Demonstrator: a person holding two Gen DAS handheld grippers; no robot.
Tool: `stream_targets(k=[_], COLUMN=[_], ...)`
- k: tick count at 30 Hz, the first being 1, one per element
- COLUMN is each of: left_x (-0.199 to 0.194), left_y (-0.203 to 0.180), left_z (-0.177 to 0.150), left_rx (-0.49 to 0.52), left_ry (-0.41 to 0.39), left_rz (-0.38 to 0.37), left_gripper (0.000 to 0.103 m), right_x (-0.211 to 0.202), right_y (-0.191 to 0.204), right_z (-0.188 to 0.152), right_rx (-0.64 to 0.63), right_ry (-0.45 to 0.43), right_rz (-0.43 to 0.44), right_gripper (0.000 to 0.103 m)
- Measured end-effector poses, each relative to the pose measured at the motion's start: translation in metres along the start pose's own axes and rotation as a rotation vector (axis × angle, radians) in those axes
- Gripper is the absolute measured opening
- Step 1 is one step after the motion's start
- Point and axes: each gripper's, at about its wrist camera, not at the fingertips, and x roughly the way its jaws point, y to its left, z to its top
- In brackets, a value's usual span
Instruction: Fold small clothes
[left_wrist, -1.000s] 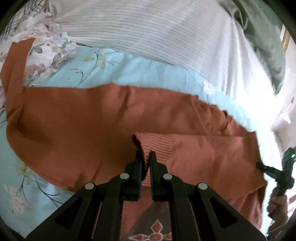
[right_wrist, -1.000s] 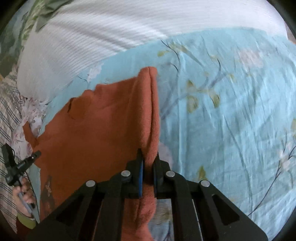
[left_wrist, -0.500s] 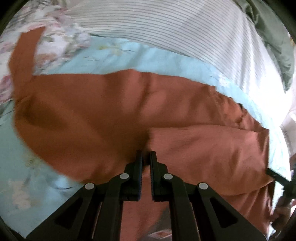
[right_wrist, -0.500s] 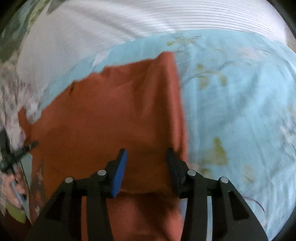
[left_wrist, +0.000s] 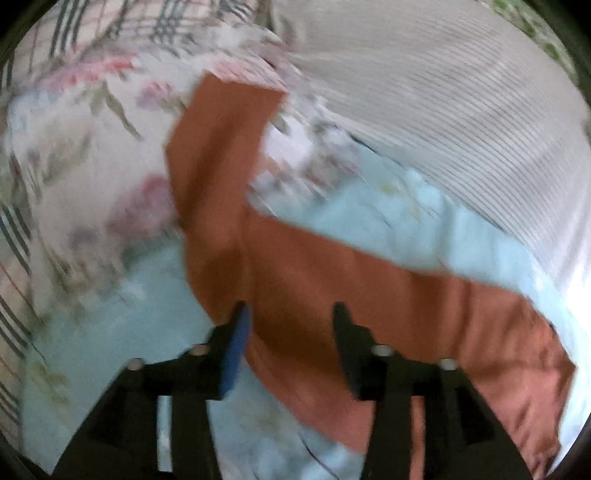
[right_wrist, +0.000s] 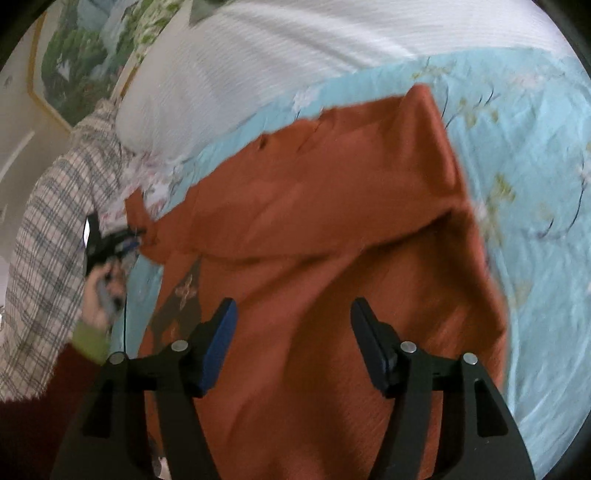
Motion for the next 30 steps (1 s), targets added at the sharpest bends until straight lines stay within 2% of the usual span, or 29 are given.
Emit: stream_targets(k=[1, 3, 5, 8, 10, 11, 12, 13, 16, 20, 23, 25, 30], left_x=[0.003, 0.013, 0.026, 0.057, 0.076, 0.083, 0.089, 0.089, 0.065, 0.019, -0.021, -0.041, -0.089], left_y=[0.002, 0.005, 0.003, 0.003, 0.002, 0.003, 0.005, 0.009, 0.018, 0.012, 0.003, -0.015, -0.090], left_z=[0.010, 0.033, 0.052, 0.072, 0.078, 0.080, 0.081, 0.081, 0.074, 0.051, 0.032, 0.019, -0.036], left_rx=[0.002, 0.004, 0.013, 0.039, 0.069, 0.079, 0.077, 0.056, 0.006, 0.021, 0.018, 0.036, 0.130], left_ry=[-0.018, -0.048, -0.068, -0.039, -0.019, -0.007, 0.010, 0.013, -0.051, -0.107, -0.132, -0.141, -0.114], left_rz=[0.037, 0.138, 0.193, 0.284, 0.345, 0.367, 0.360, 0.324, 0.193, 0.061, -0.066, -0.142, -0.360], left_gripper=[0.058, 0.079, 0.079, 0.079, 0.063, 0.024, 0.007, 0.007, 0.005, 0.005, 0.005, 0.005, 0.005], right_x=[0.001, 0.003, 0.007, 0.007, 0.007, 0.007, 0.007, 0.007, 0.007, 0.010, 0.008, 0.005, -0.007], right_y=[0.000, -0.002, -0.003, -0.006, -0.007, -0.007, -0.008, -0.009, -0.006, -0.001, 0.006, 0.010, 0.007], right_z=[-0.006, -0.013, -0.015, -0.014, -0.011, -0.009, -0.009, -0.008, -0.008, -0.009, -0.010, -0.012, -0.017], right_rx=[0.006, 0.024, 0.037, 0.050, 0.062, 0.067, 0.071, 0.071, 0.069, 0.062, 0.050, 0.043, 0.054], right_ry=[0.010, 0.036, 0.049, 0.054, 0.054, 0.053, 0.052, 0.050, 0.043, 0.045, 0.039, 0.029, 0.006], right_rz=[0.004, 0.012, 0.008, 0.008, 0.011, 0.009, 0.009, 0.006, 0.009, 0.038, 0.058, 0.067, 0.068], right_gripper=[0.065, 0.065, 0.065, 0.065, 0.065, 0.065, 0.065, 0.065, 0.065, 0.065, 0.065, 0.065, 0.065])
